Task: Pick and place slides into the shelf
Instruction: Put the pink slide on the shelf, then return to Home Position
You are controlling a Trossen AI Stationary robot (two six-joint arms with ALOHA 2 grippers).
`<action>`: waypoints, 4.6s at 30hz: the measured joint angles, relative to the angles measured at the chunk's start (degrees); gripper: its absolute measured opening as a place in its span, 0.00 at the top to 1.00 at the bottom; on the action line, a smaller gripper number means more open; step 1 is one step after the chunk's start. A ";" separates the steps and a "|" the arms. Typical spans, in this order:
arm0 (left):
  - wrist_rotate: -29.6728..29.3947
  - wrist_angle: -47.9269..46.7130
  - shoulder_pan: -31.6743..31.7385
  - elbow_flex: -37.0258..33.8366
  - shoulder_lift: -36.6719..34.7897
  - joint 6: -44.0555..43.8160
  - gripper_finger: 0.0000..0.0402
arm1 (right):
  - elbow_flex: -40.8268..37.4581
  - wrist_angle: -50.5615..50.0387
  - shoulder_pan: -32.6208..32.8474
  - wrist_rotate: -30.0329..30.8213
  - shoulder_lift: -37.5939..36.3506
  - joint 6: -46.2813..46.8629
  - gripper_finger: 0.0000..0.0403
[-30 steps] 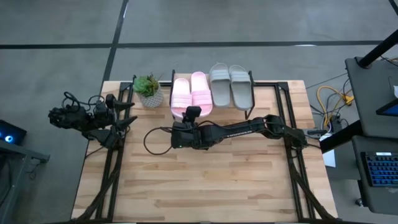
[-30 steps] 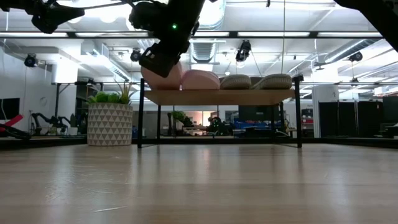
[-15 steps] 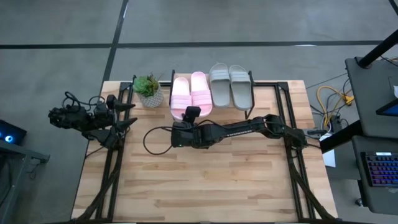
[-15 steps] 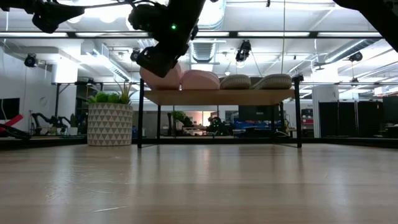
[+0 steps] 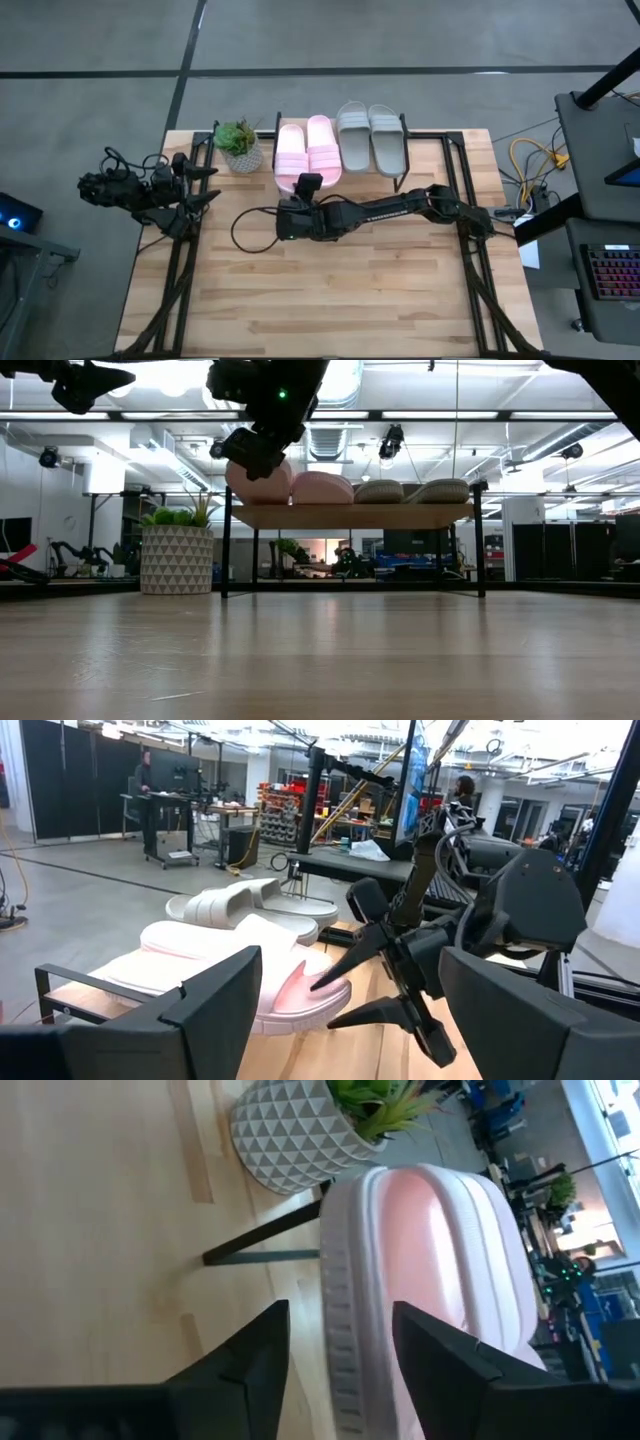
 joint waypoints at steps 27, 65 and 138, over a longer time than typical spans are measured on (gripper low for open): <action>1.47 -0.07 0.00 0.00 0.02 -1.44 0.28 | -0.07 6.84 0.84 -3.18 0.32 -11.63 0.82; 4.69 0.49 0.00 -0.44 0.29 3.77 0.53 | -9.79 -2.67 26.63 6.22 -22.19 20.28 0.98; -2.01 12.30 0.02 -5.70 1.58 22.98 1.00 | -116.29 46.60 -3.17 -39.56 -126.50 4.84 0.98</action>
